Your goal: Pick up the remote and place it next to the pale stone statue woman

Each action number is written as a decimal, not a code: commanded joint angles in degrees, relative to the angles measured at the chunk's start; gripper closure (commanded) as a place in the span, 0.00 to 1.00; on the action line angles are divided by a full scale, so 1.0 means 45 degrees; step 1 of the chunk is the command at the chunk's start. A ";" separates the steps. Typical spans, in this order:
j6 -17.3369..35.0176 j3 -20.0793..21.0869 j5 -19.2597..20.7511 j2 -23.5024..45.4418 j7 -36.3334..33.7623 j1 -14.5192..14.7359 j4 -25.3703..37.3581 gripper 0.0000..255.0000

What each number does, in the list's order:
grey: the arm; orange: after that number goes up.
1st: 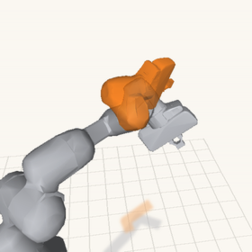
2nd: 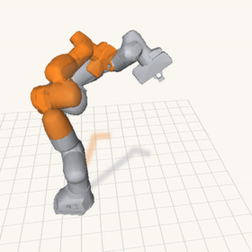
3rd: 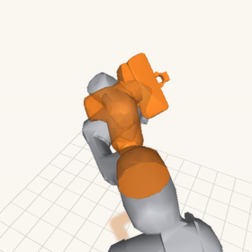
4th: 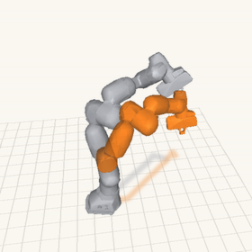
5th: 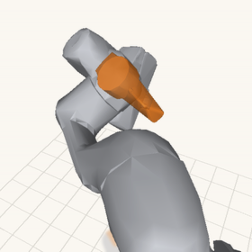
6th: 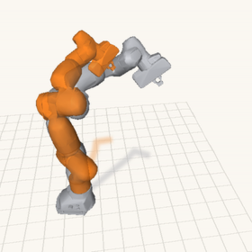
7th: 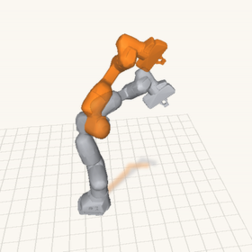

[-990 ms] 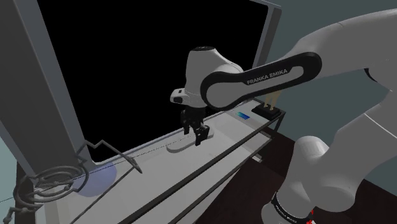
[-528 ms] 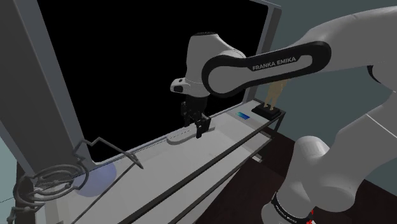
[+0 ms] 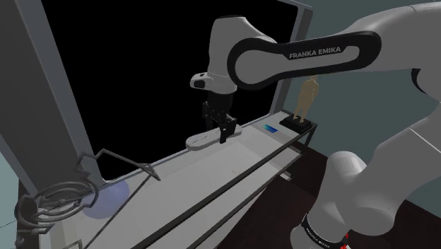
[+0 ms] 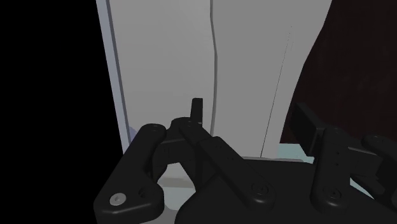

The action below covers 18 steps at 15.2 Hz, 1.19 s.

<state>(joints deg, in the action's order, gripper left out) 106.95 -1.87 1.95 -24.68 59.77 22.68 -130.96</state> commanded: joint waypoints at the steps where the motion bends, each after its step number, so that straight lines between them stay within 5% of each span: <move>1: -0.0353 0.0026 -0.0016 0.0010 -0.0023 0.0015 0.0364 1.00; 18: -0.3242 0.0056 -0.0049 0.0251 0.0035 0.0028 0.3493 1.00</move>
<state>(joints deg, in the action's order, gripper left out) 93.23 -1.60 1.73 -23.90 59.86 22.82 -116.47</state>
